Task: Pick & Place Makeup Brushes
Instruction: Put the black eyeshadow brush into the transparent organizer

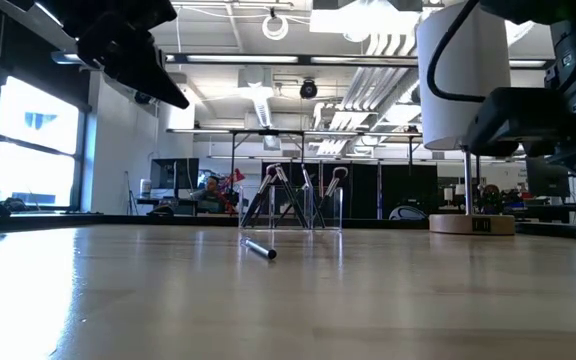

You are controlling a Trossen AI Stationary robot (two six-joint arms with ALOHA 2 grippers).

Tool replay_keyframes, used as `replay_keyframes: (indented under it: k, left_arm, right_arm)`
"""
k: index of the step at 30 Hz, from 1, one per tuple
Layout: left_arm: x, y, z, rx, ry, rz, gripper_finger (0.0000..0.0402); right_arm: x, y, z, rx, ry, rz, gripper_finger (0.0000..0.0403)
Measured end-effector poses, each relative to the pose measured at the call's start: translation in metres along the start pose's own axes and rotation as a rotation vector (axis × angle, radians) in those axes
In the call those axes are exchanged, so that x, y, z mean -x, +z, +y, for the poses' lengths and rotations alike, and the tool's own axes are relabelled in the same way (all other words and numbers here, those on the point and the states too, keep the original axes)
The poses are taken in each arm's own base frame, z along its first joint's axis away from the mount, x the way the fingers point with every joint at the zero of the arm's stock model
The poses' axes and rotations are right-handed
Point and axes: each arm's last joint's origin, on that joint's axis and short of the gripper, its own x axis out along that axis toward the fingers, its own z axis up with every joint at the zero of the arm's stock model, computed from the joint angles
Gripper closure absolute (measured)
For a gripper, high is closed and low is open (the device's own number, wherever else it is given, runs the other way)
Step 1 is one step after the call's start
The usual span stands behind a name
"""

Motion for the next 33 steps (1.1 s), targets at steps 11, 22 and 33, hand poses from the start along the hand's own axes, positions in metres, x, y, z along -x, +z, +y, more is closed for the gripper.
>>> replay_keyframes:
  k: [11, 22, 33]
  left_arm:
    - [0.0, 0.0, 0.0, -0.024, 0.0, 0.0, 0.0401]
    - [0.0, 0.0, 0.0, -0.025, 0.014, 0.001, 0.0401]
    - [0.0, -0.001, 0.0, -0.05, 0.016, 0.006, 0.0401]
  right_arm:
    - [0.0, -0.001, 0.003, -0.03, 0.035, 0.0, 0.0287]
    - [-0.016, 0.011, 0.019, -0.106, 0.003, 0.027, 0.0305]
    - [-0.019, 0.006, 0.018, -0.129, -0.022, 0.081, 0.0328]
